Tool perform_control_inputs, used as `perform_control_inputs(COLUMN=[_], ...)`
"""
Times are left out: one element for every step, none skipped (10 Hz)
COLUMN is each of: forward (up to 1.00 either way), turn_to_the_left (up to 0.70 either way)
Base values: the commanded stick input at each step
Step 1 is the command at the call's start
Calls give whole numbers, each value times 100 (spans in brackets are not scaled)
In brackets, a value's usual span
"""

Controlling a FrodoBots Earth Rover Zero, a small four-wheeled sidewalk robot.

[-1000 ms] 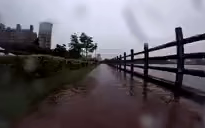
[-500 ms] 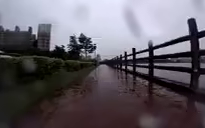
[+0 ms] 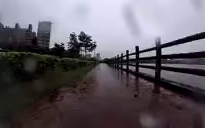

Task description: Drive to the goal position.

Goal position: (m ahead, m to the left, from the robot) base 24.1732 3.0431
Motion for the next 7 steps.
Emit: perform_control_inputs(forward=[100, 100, 100, 100, 100, 100, 100], turn_to_the_left=[0, 0, 0, 0, 0, 0, 0])
